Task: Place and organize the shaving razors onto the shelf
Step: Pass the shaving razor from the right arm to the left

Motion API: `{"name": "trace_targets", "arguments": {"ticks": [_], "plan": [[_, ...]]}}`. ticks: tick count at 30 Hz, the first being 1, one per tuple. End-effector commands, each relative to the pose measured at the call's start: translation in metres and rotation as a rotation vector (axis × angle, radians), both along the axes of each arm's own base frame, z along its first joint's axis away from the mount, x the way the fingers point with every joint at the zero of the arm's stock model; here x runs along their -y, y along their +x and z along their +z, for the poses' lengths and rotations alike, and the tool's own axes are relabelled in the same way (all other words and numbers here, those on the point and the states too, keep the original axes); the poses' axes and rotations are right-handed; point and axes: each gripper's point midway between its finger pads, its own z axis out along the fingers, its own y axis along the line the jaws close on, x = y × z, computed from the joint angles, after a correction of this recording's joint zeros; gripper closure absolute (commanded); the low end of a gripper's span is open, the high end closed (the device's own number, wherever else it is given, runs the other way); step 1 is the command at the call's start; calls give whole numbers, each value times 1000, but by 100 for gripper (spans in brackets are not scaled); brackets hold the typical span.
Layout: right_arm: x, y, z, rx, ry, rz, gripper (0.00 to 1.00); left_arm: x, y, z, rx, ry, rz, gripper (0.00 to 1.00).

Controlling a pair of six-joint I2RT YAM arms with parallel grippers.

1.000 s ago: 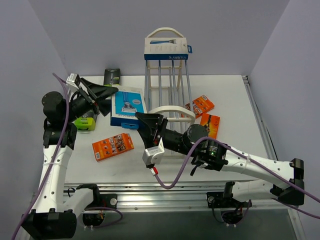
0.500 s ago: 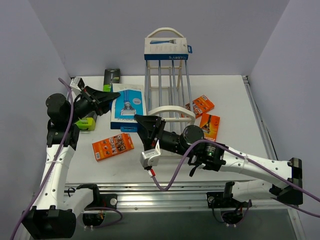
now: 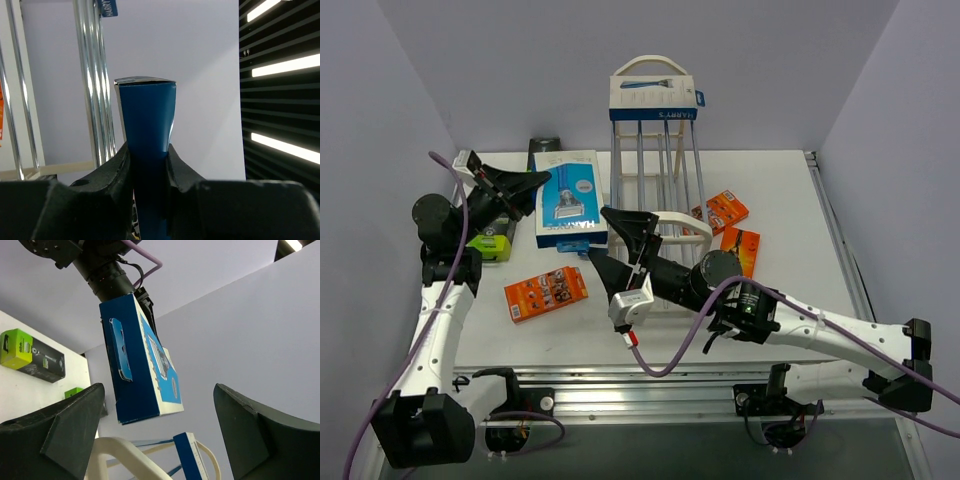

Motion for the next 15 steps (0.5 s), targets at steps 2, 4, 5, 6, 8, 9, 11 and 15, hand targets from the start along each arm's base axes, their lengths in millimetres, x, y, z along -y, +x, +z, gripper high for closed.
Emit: {"name": "trace_targets", "arguments": {"ticks": [2, 4, 5, 6, 8, 9, 11, 15], "plan": [[26, -10, 63, 38, 186, 1, 13, -11, -10, 64, 217, -2, 50, 98], [27, -11, 63, 37, 187, 3, 12, -17, -9, 66, 217, -3, 67, 98], [27, -11, 63, 36, 190, 6, 11, -20, -9, 67, 219, -5, 71, 98], [28, -13, 65, 28, 199, 14, 11, -25, -8, 70, 232, -6, 88, 98], [31, -15, 70, 9, 222, 29, 10, -29, -7, 74, 239, -17, 105, 98], [29, -16, 69, -29, 215, 42, 10, -32, -9, 82, 275, -19, 116, 98], [28, -18, 85, -141, 263, 81, 11, -34, -10, 92, 315, -24, 127, 98], [30, -20, 106, -333, 373, 135, 14, -40, -13, 118, 413, -11, 170, 98]]}}
